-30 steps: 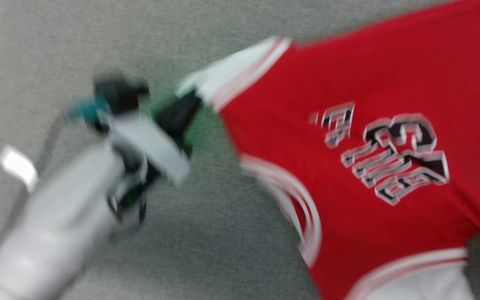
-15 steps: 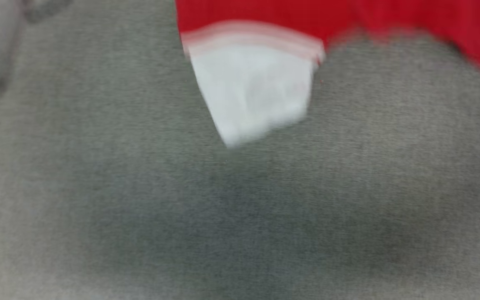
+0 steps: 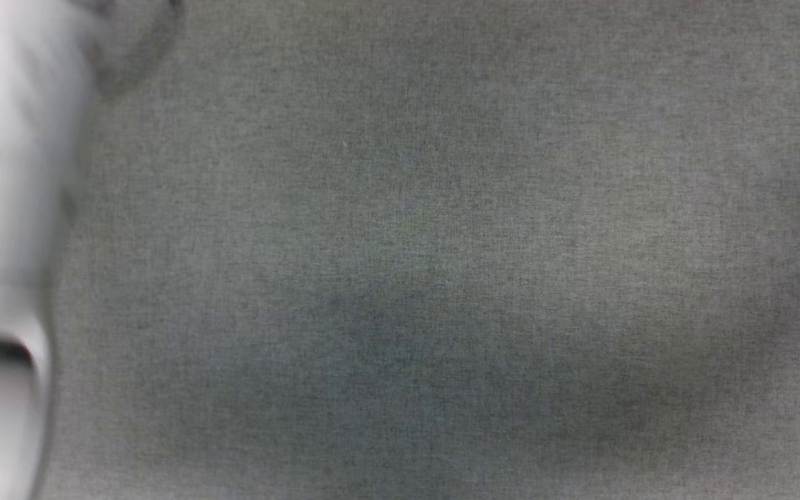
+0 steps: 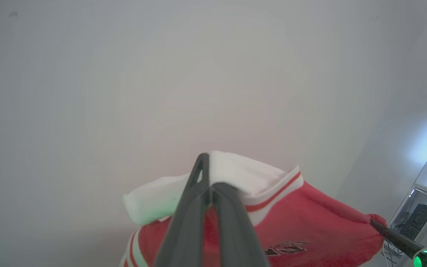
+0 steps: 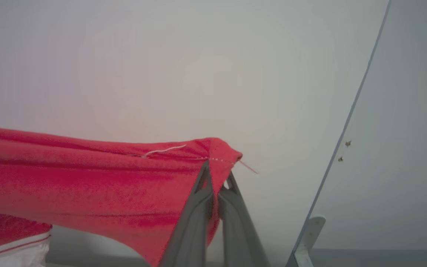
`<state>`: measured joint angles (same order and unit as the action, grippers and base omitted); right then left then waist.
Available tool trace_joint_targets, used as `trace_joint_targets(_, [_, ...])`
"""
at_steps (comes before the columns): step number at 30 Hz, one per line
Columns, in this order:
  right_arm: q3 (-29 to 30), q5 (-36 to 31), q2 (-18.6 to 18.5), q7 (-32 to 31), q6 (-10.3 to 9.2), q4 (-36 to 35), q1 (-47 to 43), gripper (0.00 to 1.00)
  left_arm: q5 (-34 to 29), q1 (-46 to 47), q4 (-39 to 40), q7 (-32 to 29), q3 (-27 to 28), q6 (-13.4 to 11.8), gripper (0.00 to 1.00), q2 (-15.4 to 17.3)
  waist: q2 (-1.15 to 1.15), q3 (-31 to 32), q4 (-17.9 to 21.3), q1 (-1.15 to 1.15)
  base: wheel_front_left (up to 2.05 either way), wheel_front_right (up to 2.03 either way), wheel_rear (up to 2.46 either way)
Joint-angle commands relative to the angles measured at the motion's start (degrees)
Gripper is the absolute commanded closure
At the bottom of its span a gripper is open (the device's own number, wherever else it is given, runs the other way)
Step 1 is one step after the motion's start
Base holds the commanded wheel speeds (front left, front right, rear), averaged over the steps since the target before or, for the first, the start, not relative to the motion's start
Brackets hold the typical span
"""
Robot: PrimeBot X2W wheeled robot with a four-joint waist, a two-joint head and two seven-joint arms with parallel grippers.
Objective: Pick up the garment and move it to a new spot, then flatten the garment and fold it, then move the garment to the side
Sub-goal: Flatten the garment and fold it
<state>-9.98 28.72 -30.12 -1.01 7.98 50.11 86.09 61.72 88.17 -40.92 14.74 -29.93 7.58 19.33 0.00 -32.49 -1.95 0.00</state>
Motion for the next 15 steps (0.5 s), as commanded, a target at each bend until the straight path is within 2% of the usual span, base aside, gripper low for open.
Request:
trace_joint_targets(1, [-1.3, 2.2, -1.7, -0.1, -0.67, -1.2, -4.8, 1.0, 1.4, -5.9, 3.6, 0.6, -0.7, -0.3, 1.0, 1.4, 0.0, 0.6, -0.1, 0.0, 0.0, 0.0, 0.0])
trace_joint_targets(7, [-8.0, 10.9, -5.0, -1.9, -0.59, -11.6, -23.0, 1.0, 4.9, -26.9, 19.2, 0.5, -3.4, -0.2, 1.0, 4.6, 0.0, 2.6, -0.4, 0.0, 0.0, 0.0, 0.0])
trace_joint_targets(9, [-9.4, 13.7, -6.5, -2.9, -0.57, -16.2, -29.5, 1.0, 4.1, -33.4, 23.8, 0.5, -4.9, -0.2, 1.0, 6.7, 0.0, 3.5, -0.4, 0.0, 0.0, 0.0, 0.0])
trace_joint_targets(12, [-10.7, 17.6, -9.0, -5.1, -0.55, -24.0, -39.4, 1.0, 3.5, -42.2, 28.7, 0.5, -6.1, -0.2, 1.0, 8.8, 0.0, 4.9, -0.7, 0.0, 0.0, 0.0, 0.0])
trace_joint_targets(15, [-9.4, 21.7, -12.0, -7.8, -0.55, -31.2, -48.5, 1.0, 2.8, -48.8, 32.2, 0.5, -7.7, -0.2, 1.0, 10.8, 0.0, 6.4, -0.9, 0.0, 0.0, 0.0, 0.0])
